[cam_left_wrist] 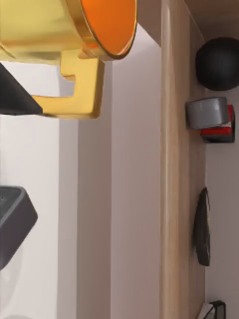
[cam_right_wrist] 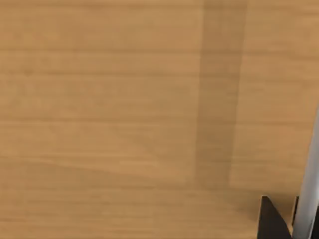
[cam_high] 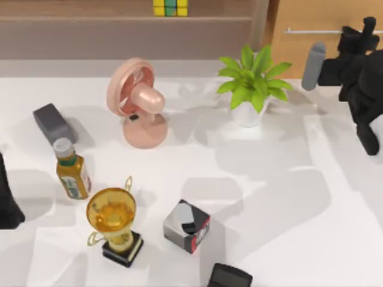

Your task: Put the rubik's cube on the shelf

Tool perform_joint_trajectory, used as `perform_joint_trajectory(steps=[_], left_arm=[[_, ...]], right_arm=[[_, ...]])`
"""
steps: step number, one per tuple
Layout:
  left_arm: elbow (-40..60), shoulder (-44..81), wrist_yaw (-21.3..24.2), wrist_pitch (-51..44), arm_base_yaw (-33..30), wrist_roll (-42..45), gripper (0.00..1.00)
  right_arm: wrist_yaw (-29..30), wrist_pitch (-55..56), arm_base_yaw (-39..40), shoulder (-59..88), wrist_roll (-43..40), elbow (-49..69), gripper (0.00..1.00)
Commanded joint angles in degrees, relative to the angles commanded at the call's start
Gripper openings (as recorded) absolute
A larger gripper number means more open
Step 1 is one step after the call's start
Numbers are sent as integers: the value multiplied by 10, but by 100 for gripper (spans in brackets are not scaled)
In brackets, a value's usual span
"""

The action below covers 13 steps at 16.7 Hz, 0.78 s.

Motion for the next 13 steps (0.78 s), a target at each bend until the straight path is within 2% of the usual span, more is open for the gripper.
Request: perform_joint_trajectory(steps=[9,13], left_arm=[[0,0,0,0,0,0,100],[0,0,0,0,0,0,100]], right_arm=[[0,0,0,0,0,0,98],[0,0,0,0,0,0,100]])
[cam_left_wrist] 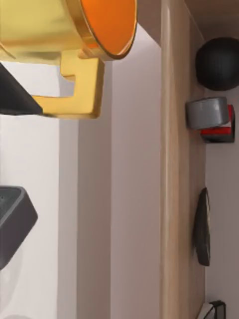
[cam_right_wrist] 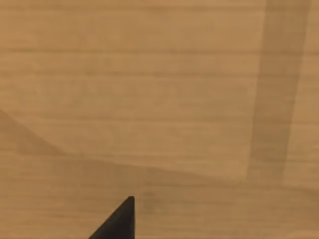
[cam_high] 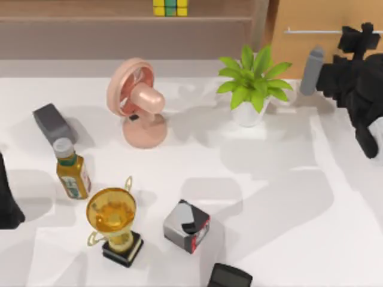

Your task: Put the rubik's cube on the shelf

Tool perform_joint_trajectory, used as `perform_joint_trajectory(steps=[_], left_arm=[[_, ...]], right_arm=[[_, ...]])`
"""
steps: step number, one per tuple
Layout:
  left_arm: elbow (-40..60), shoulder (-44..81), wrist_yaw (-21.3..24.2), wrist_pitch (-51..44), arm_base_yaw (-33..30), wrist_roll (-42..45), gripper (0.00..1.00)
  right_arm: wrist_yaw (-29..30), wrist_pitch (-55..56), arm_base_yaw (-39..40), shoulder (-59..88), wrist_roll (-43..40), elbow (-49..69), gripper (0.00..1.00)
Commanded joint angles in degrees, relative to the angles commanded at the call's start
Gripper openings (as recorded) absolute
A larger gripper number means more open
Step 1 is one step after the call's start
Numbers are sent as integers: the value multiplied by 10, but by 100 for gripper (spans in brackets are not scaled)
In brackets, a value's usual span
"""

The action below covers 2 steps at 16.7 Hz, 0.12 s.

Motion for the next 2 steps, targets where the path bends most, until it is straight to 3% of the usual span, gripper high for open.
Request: perform_joint_trajectory(steps=[2], left_arm=[[0,0,0,0,0,0,100]], right_arm=[[0,0,0,0,0,0,100]])
